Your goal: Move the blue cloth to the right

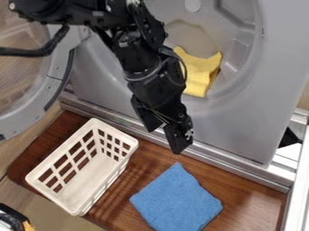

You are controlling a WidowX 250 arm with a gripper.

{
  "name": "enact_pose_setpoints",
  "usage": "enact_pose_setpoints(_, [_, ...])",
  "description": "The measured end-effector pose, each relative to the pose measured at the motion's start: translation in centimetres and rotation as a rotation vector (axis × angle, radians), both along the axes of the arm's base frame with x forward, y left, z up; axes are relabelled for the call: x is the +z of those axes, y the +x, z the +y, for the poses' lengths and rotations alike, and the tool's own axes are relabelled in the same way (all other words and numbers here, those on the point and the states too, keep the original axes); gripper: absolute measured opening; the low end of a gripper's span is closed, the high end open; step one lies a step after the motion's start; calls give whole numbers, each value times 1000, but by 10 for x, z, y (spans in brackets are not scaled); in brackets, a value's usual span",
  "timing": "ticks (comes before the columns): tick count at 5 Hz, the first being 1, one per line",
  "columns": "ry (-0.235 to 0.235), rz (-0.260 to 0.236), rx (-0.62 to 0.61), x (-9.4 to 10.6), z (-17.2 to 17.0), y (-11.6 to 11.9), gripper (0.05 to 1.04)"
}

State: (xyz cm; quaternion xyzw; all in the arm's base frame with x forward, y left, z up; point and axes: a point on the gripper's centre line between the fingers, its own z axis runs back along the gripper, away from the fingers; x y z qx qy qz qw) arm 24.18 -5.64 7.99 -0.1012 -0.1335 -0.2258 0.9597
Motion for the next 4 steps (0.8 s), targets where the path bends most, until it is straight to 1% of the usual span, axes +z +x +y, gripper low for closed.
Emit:
enact_pose_setpoints(1, [4,21,6,-6,1,-2,999])
enact_pose_setpoints(2, [43,25,-3,-25,1,1,999])
enact_pose_setpoints(3, [76,56,17,-52,6,3,999])
enact_pose_setpoints(4, [120,102,22,-85,5,2,999])
